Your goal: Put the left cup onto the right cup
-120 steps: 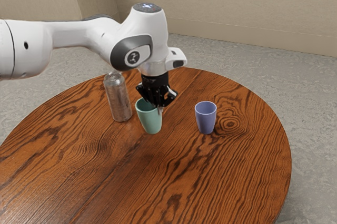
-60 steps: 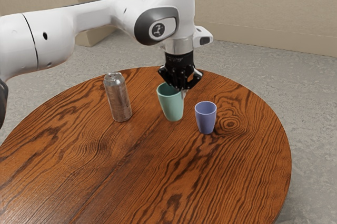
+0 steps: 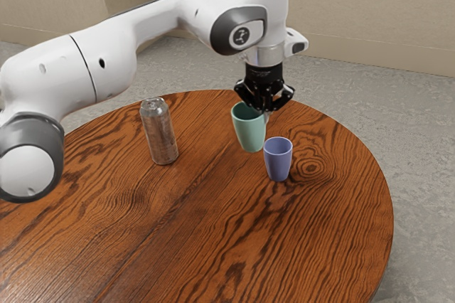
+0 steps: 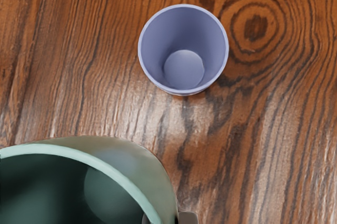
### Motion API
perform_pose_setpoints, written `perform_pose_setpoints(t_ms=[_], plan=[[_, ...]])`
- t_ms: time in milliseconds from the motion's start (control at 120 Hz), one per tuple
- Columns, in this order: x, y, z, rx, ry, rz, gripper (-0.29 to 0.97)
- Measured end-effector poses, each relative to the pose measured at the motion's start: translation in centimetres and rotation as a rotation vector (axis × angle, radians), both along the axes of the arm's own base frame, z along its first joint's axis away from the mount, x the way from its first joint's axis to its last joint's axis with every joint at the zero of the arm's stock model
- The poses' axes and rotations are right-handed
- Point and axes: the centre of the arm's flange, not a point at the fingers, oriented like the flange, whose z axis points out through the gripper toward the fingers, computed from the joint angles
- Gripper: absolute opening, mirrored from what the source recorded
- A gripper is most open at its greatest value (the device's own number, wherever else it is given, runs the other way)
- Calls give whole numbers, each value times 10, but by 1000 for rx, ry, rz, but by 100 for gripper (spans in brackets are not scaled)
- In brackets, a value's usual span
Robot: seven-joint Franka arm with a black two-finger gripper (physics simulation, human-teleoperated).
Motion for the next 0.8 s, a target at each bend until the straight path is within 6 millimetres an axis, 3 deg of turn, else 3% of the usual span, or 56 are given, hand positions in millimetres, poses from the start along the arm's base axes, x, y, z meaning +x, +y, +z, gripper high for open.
perform_pose_setpoints(t_ms=[200,358,608,800], plan=[[6,-6,6,10,-57,4,-11],[18,-9,1,4,-107,2,-11],[22,-30,7,1,-199,-40,-11],[28,-35,0,-1,-235,-53,-11]])
